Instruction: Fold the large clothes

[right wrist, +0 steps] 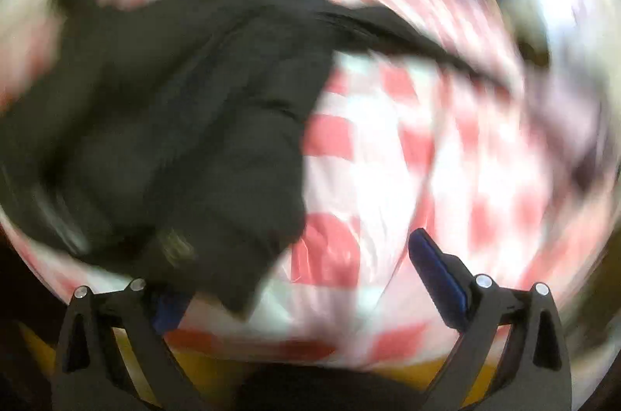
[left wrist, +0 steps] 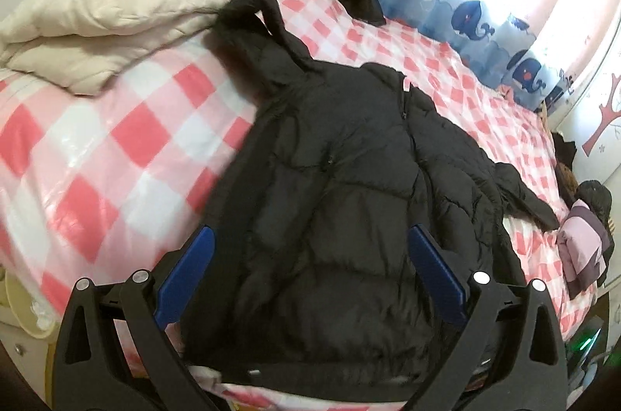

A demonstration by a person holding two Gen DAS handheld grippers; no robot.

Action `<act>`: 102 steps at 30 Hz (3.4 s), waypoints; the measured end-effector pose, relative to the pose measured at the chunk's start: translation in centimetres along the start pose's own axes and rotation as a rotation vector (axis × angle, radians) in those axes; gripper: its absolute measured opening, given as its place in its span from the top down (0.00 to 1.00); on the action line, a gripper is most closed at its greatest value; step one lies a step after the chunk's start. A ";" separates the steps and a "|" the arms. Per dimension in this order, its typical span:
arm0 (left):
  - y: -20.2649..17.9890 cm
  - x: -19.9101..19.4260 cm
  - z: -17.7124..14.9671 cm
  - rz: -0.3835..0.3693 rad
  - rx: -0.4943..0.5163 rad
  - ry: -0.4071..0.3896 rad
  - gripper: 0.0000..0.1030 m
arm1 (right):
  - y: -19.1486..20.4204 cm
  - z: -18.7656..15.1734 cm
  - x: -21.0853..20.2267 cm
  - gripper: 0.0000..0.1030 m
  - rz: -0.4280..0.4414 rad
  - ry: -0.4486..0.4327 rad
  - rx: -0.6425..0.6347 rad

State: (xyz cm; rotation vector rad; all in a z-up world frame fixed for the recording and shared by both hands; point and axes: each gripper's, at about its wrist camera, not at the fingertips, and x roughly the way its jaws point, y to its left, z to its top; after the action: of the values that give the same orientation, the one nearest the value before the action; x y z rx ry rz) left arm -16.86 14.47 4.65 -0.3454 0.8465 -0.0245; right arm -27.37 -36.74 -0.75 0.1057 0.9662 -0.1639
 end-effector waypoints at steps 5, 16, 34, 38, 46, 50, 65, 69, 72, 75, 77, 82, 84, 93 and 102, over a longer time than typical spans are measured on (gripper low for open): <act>0.5 -0.4 -0.7 -0.005 -0.002 0.017 0.07 | -12.8 -4.1 -1.8 0.07 0.209 -0.015 0.690; -0.8 -0.2 -3.2 -0.014 0.020 0.070 0.07 | 9.2 -3.7 -1.5 0.07 -0.289 -0.254 -0.710; 0.8 2.5 -3.7 0.023 0.012 0.123 0.07 | -14.1 -2.6 -3.3 0.07 0.090 -0.215 0.676; 0.5 3.1 -3.5 0.036 0.001 0.136 0.07 | -5.7 1.7 -4.8 0.07 0.035 -0.239 0.184; 0.2 1.9 -3.0 0.027 0.029 0.104 0.07 | -0.8 2.6 6.3 0.07 -0.376 0.142 -0.295; 1.0 3.1 -2.6 0.049 0.034 0.121 0.07 | -3.6 2.6 4.9 0.07 -0.431 0.172 -0.243; -2.7 5.8 7.2 0.112 0.298 -0.047 0.07 | 9.5 14.3 0.9 0.07 0.350 -0.141 -0.056; -7.3 12.3 12.6 0.174 0.491 -0.031 0.07 | 11.7 15.3 7.5 0.07 0.466 -0.150 0.106; -9.6 18.8 15.8 0.275 0.602 0.007 0.07 | 11.6 14.0 10.2 0.07 0.490 -0.134 0.177; -9.8 25.1 18.1 0.345 0.643 0.093 0.07 | 11.1 14.4 11.4 0.07 0.497 -0.080 0.202; -8.7 29.3 19.3 0.410 0.636 0.163 0.07 | 10.8 14.9 11.4 0.07 0.476 -0.091 0.187; -4.6 32.4 21.0 0.430 0.496 0.273 0.92 | 10.1 14.9 13.1 0.07 0.509 -0.032 0.244; -3.6 29.8 22.9 0.360 0.404 0.241 0.95 | 10.0 14.7 13.5 0.07 0.507 -0.021 0.240; 10.9 5.1 32.6 0.244 -0.167 -0.218 0.93 | 9.7 14.3 14.5 0.07 0.474 -0.001 0.242; 20.9 -6.8 22.9 0.259 -0.445 -0.288 0.39 | 11.4 14.1 12.9 0.07 0.449 -0.067 0.125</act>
State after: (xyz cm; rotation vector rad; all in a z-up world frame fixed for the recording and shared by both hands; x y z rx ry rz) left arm -6.90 41.95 17.15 -0.6370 0.5987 0.4510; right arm -6.66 -29.01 -3.23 0.4255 0.8433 0.1849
